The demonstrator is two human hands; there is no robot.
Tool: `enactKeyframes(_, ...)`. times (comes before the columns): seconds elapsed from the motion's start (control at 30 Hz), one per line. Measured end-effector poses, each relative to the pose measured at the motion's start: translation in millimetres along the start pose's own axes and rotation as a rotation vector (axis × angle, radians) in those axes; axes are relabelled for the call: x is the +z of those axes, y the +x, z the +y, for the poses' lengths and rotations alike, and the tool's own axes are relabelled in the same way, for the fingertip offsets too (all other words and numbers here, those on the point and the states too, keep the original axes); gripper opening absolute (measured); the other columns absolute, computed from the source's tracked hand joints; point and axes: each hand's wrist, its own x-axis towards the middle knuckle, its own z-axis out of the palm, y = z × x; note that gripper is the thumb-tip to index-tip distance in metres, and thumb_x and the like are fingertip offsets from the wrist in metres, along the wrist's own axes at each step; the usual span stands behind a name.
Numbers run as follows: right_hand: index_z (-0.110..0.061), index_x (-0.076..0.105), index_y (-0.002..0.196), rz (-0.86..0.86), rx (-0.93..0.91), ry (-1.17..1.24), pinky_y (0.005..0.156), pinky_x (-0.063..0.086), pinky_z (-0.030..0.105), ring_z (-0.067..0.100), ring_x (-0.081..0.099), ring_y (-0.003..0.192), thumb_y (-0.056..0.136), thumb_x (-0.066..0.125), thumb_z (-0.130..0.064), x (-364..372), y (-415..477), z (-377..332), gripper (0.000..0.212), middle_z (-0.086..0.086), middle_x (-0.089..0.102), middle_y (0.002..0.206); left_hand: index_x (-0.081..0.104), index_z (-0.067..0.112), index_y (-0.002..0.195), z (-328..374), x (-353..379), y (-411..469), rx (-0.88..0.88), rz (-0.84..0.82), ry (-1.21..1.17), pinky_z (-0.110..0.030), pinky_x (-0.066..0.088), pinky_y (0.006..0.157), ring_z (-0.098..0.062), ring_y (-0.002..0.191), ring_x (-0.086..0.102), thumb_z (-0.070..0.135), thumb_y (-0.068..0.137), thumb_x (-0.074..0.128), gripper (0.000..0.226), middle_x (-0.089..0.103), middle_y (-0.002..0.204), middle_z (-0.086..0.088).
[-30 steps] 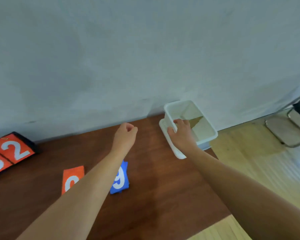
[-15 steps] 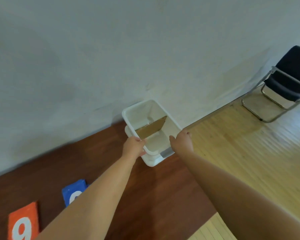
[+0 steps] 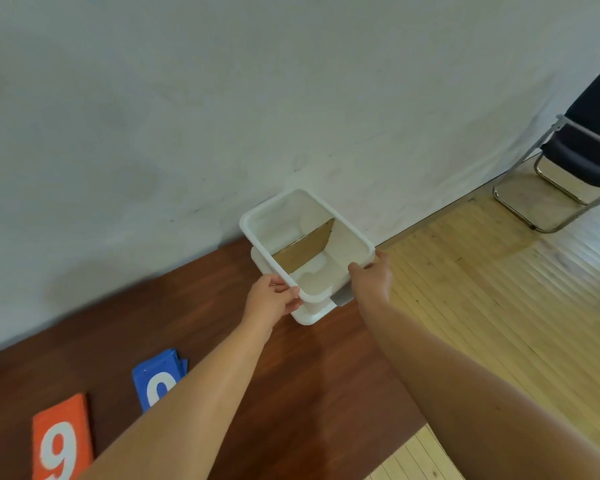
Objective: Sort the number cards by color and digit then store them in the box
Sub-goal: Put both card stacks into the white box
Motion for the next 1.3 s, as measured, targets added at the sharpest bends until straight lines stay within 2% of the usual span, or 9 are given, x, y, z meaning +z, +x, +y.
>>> enactKeyframes(0.17,-0.025,0.037,0.145,-0.006,-0.062,0.04,0.07,0.046,0.032,0.02,0.061,0.094,0.088,0.06,-0.016,-19,-18,-15,0.062,0.002,0.06,0.112,0.054,0.013,0.116,21,-32,-29,0.103,0.15,-0.005,-0.033,0.062,0.077,-0.016,0.088,0.072,0.031,0.093,0.066,0.032,0.066,0.108,-0.005)
enactKeyframes(0.33,-0.025,0.043,0.141,-0.154,-0.183,-0.128,0.08,0.053,0.036,0.019,0.062,0.097,0.087,0.061,-0.017,-30,-49,-13,0.058,-0.001,0.062,0.107,0.033,0.014,0.146,25,-97,-47,0.14,0.409,-0.073,-0.038,0.062,0.071,-0.016,0.081,0.068,0.034,0.094,0.064,0.064,0.057,0.114,0.001)
enactKeyframes(0.47,-0.026,0.043,0.142,-0.237,-0.225,-0.217,0.073,0.051,0.029,0.016,0.059,0.095,0.088,0.063,-0.017,-32,-72,13,0.059,-0.004,0.058,0.116,0.049,0.022,0.143,-10,-128,-59,0.089,0.277,0.272,-0.026,0.056,0.047,-0.024,0.095,0.065,0.036,0.097,0.058,0.049,0.059,0.128,-0.003)
enactKeyframes(0.6,-0.022,0.046,0.134,-0.263,-0.206,-0.243,0.052,0.046,0.019,0.017,0.061,0.099,0.088,0.063,-0.021,-34,-87,46,0.05,-0.006,0.058,0.116,0.048,0.029,0.145,-61,-138,-74,0.077,0.232,0.521,-0.031,0.056,0.062,-0.031,0.102,0.064,0.034,0.101,0.049,0.044,0.063,0.122,-0.009)
enactKeyframes(0.77,-0.016,0.06,0.119,-0.235,-0.203,-0.376,0.07,0.058,0.035,0.014,0.06,0.093,0.087,0.064,-0.027,-33,-85,73,0.034,-0.001,0.059,0.116,0.051,0.024,0.14,-110,-131,-98,-0.025,0.214,0.565,-0.037,0.052,0.086,-0.026,0.106,0.062,0.039,0.102,0.047,0.042,0.065,0.123,-0.007)
enactKeyframes(0.87,-0.014,0.063,0.117,-0.243,-0.275,-0.442,0.074,0.05,0.028,0.009,0.057,0.088,0.095,0.056,-0.023,-32,-85,82,0.025,-0.002,0.062,0.109,0.053,0.027,0.133,-116,-125,-110,-0.042,0.214,0.588,-0.036,0.06,0.072,-0.019,0.089,0.067,0.045,0.101,0.044,0.038,0.067,0.108,-0.002)
enactKeyframes(1.0,-0.021,0.058,0.127,-0.231,-0.345,-0.529,0.086,0.053,0.033,0.014,0.06,0.1,0.1,0.046,-0.035,-28,-84,95,0.033,0.0,0.062,0.117,0.064,0.02,0.091,-106,-129,-114,0.0,0.31,0.921,-0.033,0.051,0.056,-0.014,0.064,0.061,0.049,0.101,0.037,0.042,0.068,0.078,-0.002)
enactKeyframes(1.1,-0.023,0.059,0.117,-0.223,-0.377,-0.587,0.08,0.054,0.031,0.012,0.06,0.091,0.102,0.04,-0.034,-28,-87,99,0.027,0.004,0.062,0.113,0.065,0.009,0.081,-105,-133,-112,0.007,0.24,0.906,-0.042,0.056,0.065,-0.023,0.062,0.066,0.045,0.099,0.042,0.047,0.069,0.072,-0.011)
enactKeyframes(1.3,-0.012,0.043,0.137,-0.13,-0.523,-0.658,0.109,0.04,0.045,0.026,0.036,0.133,0.1,0.044,-0.031,-14,-116,67,0.042,0.01,0.038,0.144,0.062,0.016,0.076,-98,-157,-119,-0.002,0.285,0.777,-0.034,0.054,0.061,-0.017,0.059,0.067,0.044,0.1,0.041,0.043,0.07,0.073,-0.002)
